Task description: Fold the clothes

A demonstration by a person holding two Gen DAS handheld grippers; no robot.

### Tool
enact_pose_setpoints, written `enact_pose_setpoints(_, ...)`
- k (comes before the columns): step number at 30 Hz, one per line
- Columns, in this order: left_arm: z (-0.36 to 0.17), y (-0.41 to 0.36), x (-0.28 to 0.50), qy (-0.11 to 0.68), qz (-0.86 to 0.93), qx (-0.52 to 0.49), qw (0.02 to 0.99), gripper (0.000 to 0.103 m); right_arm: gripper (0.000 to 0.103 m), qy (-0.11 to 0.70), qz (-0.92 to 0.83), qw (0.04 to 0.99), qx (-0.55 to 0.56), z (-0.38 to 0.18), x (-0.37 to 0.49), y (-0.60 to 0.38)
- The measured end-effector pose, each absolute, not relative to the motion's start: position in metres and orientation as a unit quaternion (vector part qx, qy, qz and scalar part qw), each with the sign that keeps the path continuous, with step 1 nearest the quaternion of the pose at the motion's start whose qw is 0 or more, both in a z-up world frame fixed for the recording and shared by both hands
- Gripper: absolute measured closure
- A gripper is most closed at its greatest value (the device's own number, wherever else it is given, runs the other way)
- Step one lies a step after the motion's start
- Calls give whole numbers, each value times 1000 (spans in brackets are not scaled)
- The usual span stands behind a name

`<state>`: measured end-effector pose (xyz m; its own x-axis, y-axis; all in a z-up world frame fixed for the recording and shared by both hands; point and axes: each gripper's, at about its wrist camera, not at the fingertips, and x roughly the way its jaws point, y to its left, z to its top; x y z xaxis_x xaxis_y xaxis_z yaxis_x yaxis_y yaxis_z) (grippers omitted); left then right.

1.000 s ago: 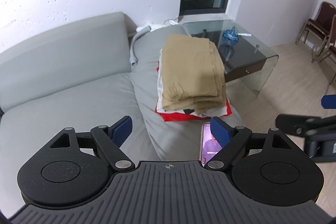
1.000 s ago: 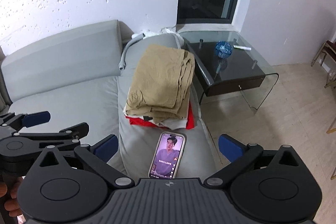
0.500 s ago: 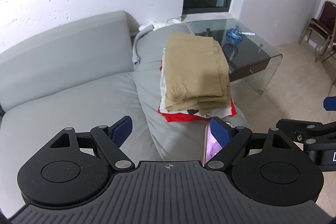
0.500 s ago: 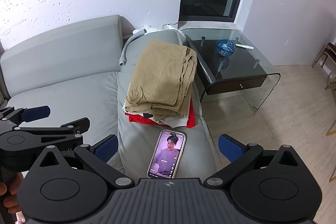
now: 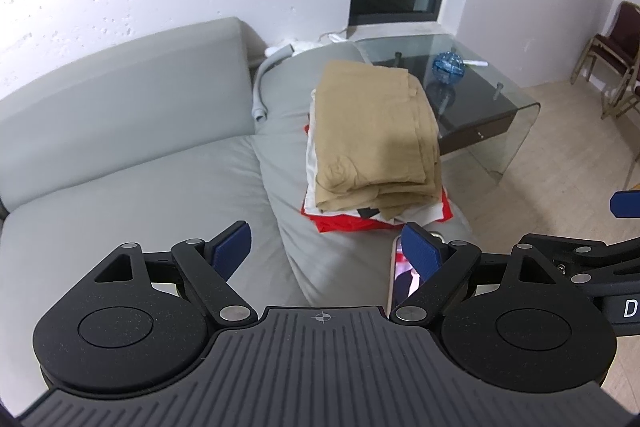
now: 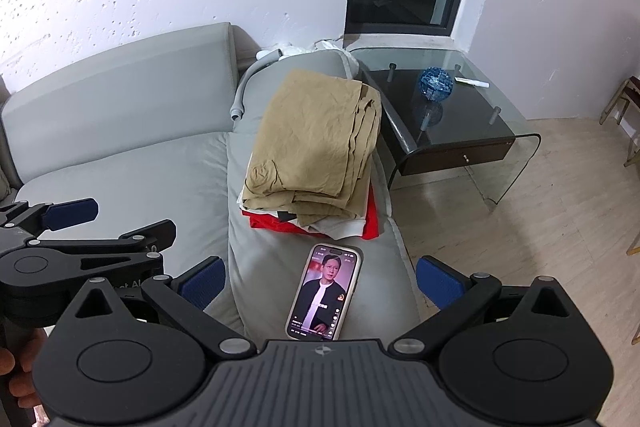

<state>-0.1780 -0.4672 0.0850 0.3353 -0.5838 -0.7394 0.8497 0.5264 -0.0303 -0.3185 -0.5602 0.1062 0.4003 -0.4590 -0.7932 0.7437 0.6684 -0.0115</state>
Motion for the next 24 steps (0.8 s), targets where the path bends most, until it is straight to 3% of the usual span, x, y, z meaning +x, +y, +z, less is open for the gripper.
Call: enact_pose_setpoints(24,86,-477,-183,357,-455,191,793,16,1,408,-372,814,178,108,-323,-567)
